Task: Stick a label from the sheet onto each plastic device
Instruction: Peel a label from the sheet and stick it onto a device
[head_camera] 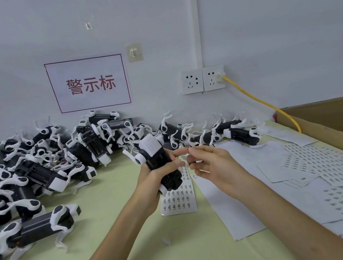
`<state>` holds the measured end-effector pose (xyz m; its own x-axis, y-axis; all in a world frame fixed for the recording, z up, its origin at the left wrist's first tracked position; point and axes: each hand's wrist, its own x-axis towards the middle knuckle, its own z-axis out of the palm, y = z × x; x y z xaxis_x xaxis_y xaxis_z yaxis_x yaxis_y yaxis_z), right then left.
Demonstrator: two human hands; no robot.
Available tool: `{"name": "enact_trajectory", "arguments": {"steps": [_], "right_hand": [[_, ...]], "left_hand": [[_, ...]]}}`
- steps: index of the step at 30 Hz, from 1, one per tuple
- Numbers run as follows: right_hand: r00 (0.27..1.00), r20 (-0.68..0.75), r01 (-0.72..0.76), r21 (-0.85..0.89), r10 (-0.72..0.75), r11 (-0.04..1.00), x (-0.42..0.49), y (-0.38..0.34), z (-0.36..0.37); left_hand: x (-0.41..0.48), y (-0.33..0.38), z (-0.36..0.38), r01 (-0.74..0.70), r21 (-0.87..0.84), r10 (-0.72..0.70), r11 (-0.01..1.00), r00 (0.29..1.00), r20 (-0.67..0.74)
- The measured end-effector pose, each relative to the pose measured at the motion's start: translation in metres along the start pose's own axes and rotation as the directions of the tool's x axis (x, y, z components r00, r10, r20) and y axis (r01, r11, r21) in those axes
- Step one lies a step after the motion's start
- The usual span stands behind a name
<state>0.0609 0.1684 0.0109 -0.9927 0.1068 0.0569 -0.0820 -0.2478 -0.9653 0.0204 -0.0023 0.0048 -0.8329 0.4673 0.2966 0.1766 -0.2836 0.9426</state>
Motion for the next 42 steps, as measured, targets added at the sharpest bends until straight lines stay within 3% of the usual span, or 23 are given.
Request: {"name": "enact_trajectory", "arguments": {"steps": [7, 10, 12, 14, 19, 22, 29, 42], "right_hand": [[0.998, -0.060, 0.023, -0.015, -0.024, 1.000, 0.0012, 0.0026, -0.0011], [0.956, -0.185, 0.181, -0.245, -0.229, 0.952, 0.0019, 0.0021, -0.0007], [0.869, -0.205, 0.309, -0.487, -0.451, 0.817, 0.0039, 0.0037, -0.0017], [0.815, -0.172, 0.359, -0.600, -0.553, 0.715, 0.0043, 0.0051, -0.0011], [0.930, -0.184, 0.249, -0.320, -0.317, 0.914, 0.0028, 0.0048, -0.0004], [0.969, -0.153, 0.163, -0.205, -0.196, 0.965, 0.0013, 0.0033, -0.0010], [0.983, -0.156, 0.081, -0.096, -0.095, 0.992, 0.0005, 0.0025, -0.0017], [0.983, -0.141, 0.106, -0.112, -0.122, 0.988, 0.0018, 0.0028, -0.0019]], "left_hand": [[-0.0017, 0.0006, 0.0003, -0.008, 0.059, 0.008, 0.998, 1.000, -0.002], [-0.0034, 0.0004, 0.0031, -0.009, 0.113, 0.010, 0.994, 1.000, -0.009], [-0.0040, -0.0004, 0.0051, 0.000, 0.113, 0.000, 0.994, 1.000, -0.001], [-0.0042, 0.0002, 0.0057, 0.005, 0.114, -0.006, 0.993, 1.000, 0.007], [-0.0043, 0.0016, 0.0030, -0.014, 0.107, 0.015, 0.994, 1.000, -0.007], [-0.0045, 0.0005, 0.0033, -0.012, 0.103, 0.012, 0.995, 1.000, 0.002], [-0.0032, -0.0018, 0.0042, -0.012, 0.107, 0.008, 0.994, 0.999, 0.039], [-0.0038, -0.0005, 0.0055, -0.020, 0.153, 0.021, 0.988, 1.000, -0.006]]}}
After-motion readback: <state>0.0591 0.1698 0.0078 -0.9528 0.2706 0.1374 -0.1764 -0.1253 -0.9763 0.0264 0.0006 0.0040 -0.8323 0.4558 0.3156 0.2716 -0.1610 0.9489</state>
